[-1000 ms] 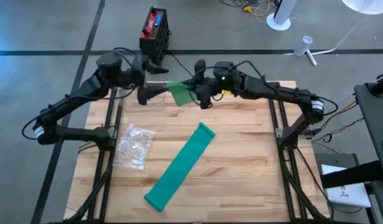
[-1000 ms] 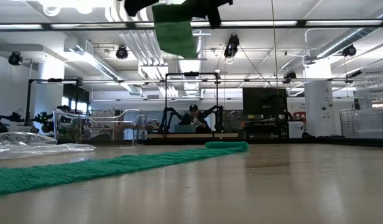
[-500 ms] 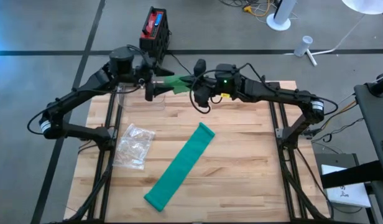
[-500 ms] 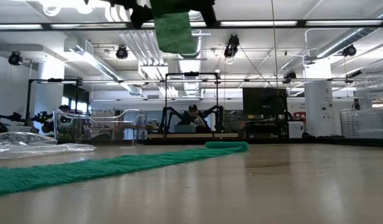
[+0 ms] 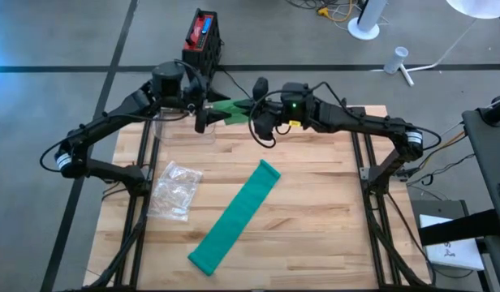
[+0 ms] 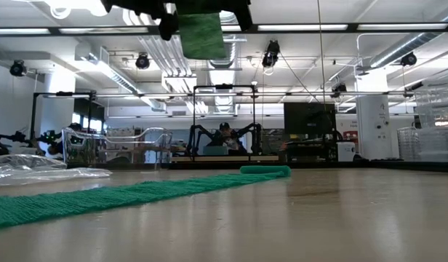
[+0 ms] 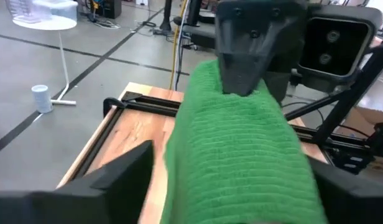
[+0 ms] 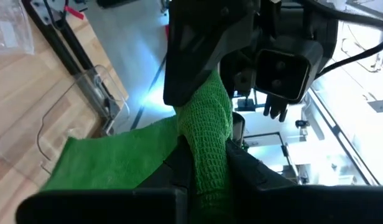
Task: Roll bandage
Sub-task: Roll the green bandage
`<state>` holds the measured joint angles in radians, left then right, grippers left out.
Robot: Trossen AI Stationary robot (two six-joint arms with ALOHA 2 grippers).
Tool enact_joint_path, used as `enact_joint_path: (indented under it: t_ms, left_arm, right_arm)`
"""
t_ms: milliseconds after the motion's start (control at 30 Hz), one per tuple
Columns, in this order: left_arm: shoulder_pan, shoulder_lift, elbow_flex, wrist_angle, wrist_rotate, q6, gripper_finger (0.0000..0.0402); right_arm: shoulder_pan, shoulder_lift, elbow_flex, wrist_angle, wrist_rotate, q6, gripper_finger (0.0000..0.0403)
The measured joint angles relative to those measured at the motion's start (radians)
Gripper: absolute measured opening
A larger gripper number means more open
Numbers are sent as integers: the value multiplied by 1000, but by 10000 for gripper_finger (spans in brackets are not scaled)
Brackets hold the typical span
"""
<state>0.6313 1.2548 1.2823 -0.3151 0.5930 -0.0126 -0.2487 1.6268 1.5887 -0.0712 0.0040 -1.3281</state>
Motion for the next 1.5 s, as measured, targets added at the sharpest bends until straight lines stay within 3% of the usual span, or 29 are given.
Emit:
enact_joint_path:
  t_ms: [133,267,333,467,667,767,867,1133,1500]
  left_arm:
    - [0,2,0,0,5,10,184]
    - [0,2,0,12,3,51,76]
    - [0,1,0,20,-3,78,42]
    - [0,-12,0,6,-45,142,42]
    - [-20,-67,0,-18,-267,286,61]
    - [-44,-74,0,-19,-284,359,55]
    - [-72,-74,0,-26,-295,398,48]
    - [-165,-75,0,-27,-511,515,52]
    - [-212,-99,0,-52,-551,566,54]
  right_arm:
    - [-1,0,0,-2,4,20,48]
    - [0,2,0,-1,-1,87,105]
    - [-2,2,1,0,-6,143,135]
    - [0,-1,2,-2,-23,321,184]
    - [-16,-41,18,-13,-171,614,236]
    - [-40,-39,31,-1,-179,671,247]
    - [-55,-32,40,39,-203,678,246]
    - [-81,16,45,11,-286,707,217]
    - [-113,29,45,-28,-230,647,199]
